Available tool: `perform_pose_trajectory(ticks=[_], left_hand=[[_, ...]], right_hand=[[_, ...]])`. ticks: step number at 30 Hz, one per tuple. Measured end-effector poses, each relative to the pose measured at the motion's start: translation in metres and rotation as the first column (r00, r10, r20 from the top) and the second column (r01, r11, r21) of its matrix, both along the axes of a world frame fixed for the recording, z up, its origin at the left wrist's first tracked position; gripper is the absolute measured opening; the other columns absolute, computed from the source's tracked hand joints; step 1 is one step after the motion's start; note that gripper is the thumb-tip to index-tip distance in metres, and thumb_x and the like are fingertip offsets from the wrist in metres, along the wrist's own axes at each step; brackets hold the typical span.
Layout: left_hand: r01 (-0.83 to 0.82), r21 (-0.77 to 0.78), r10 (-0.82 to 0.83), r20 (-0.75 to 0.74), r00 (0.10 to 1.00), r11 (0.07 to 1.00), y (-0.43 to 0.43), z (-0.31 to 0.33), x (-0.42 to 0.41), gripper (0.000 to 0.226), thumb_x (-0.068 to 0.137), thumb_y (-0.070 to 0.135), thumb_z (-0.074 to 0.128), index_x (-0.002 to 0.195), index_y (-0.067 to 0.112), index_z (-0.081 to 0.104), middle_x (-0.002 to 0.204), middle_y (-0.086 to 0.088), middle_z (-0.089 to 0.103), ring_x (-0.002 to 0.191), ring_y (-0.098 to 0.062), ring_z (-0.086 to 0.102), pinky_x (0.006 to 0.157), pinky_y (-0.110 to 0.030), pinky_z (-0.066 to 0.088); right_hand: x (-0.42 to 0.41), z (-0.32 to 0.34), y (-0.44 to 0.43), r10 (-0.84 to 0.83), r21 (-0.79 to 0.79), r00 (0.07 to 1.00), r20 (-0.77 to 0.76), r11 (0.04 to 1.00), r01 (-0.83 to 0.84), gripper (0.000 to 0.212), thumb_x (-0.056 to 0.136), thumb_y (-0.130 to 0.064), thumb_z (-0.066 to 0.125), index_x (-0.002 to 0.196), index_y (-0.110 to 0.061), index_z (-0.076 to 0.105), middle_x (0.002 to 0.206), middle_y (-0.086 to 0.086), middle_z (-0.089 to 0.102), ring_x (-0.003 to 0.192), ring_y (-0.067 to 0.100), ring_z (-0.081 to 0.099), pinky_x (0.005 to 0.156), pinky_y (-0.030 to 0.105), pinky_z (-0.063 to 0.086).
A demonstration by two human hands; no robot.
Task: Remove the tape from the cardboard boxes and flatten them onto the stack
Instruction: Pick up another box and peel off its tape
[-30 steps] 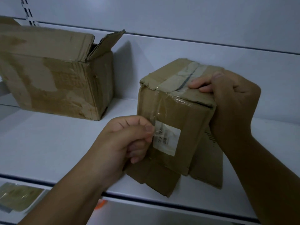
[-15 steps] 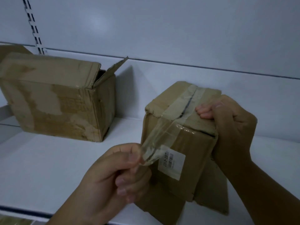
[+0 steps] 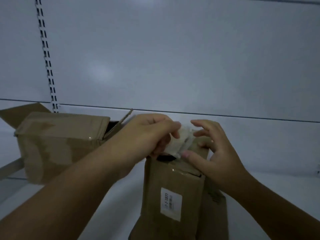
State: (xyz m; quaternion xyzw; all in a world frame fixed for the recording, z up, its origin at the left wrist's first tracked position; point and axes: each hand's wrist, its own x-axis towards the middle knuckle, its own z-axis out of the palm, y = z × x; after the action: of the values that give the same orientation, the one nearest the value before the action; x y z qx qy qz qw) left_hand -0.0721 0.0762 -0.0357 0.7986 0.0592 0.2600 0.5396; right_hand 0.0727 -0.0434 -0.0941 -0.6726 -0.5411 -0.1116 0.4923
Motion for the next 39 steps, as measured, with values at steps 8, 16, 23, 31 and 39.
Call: perform_pose_trajectory(ticks=[8, 16, 23, 31, 39], left_hand=[[-0.067, 0.037, 0.068, -0.019, 0.997, 0.997, -0.004, 0.001, -0.012, 0.028, 0.086, 0.026, 0.054, 0.066, 0.011, 0.067, 0.047, 0.003, 0.048, 0.044, -0.008, 0.044, 0.044, -0.019, 0.038], [-0.181, 0.053, 0.186, -0.105, 0.977, 0.982, 0.001, -0.023, -0.041, 0.022, 0.083, 0.028, 0.064, 0.069, 0.019, 0.078, 0.063, -0.002, 0.073, 0.053, -0.005, 0.065, 0.049, -0.013, 0.046], [-0.459, -0.05, 0.451, 0.305, 0.839, 0.887, -0.005, -0.051, -0.028, 0.031, 0.054, 0.054, 0.076, 0.074, 0.032, 0.069, 0.077, 0.011, 0.071, 0.068, 0.003, 0.063, 0.065, -0.021, 0.051], [-0.354, 0.509, 0.237, 0.282, 0.93, 0.785, -0.026, -0.09, 0.006, 0.087, 0.055, 0.066, 0.061, 0.132, 0.048, 0.024, 0.127, 0.036, 0.03, 0.122, 0.007, 0.033, 0.094, -0.011, 0.037], [-0.044, 0.647, -0.027, 0.099, 0.995, 0.761, 0.039, -0.074, -0.015, 0.067, 0.06, 0.077, 0.062, 0.121, 0.05, 0.052, 0.135, 0.027, 0.042, 0.132, 0.006, 0.034, 0.098, -0.029, 0.035]], right_hand=[[-0.019, 0.043, 0.007, 0.213, -0.317, 0.961, 0.175, 0.937, -0.149, 0.025, 0.074, -0.049, 0.066, 0.072, -0.024, 0.067, 0.077, -0.004, 0.066, 0.076, 0.01, 0.061, 0.069, 0.032, 0.05], [-0.018, 0.044, 0.016, 0.209, -0.411, 0.97, -0.124, 0.879, -0.242, 0.024, 0.086, -0.019, 0.063, 0.063, -0.025, 0.062, 0.067, -0.007, 0.059, 0.06, 0.0, 0.052, 0.057, 0.012, 0.04], [-0.016, 0.043, 0.022, 0.126, -0.076, 0.815, -0.566, 0.976, -0.203, 0.031, 0.089, -0.007, 0.056, 0.058, -0.006, 0.055, 0.055, 0.004, 0.058, 0.05, 0.01, 0.055, 0.049, 0.017, 0.046], [-0.009, 0.045, 0.023, 0.112, 0.054, 0.704, -0.702, 0.993, -0.105, 0.034, 0.092, -0.01, 0.052, 0.058, -0.008, 0.053, 0.05, 0.001, 0.055, 0.046, 0.011, 0.052, 0.041, 0.017, 0.041], [0.147, 0.076, -0.088, 0.066, 0.274, 0.361, -0.93, 0.78, 0.563, 0.027, 0.092, -0.005, 0.029, 0.067, -0.009, 0.037, 0.061, 0.004, 0.047, 0.031, 0.008, 0.039, 0.032, 0.014, 0.034]])
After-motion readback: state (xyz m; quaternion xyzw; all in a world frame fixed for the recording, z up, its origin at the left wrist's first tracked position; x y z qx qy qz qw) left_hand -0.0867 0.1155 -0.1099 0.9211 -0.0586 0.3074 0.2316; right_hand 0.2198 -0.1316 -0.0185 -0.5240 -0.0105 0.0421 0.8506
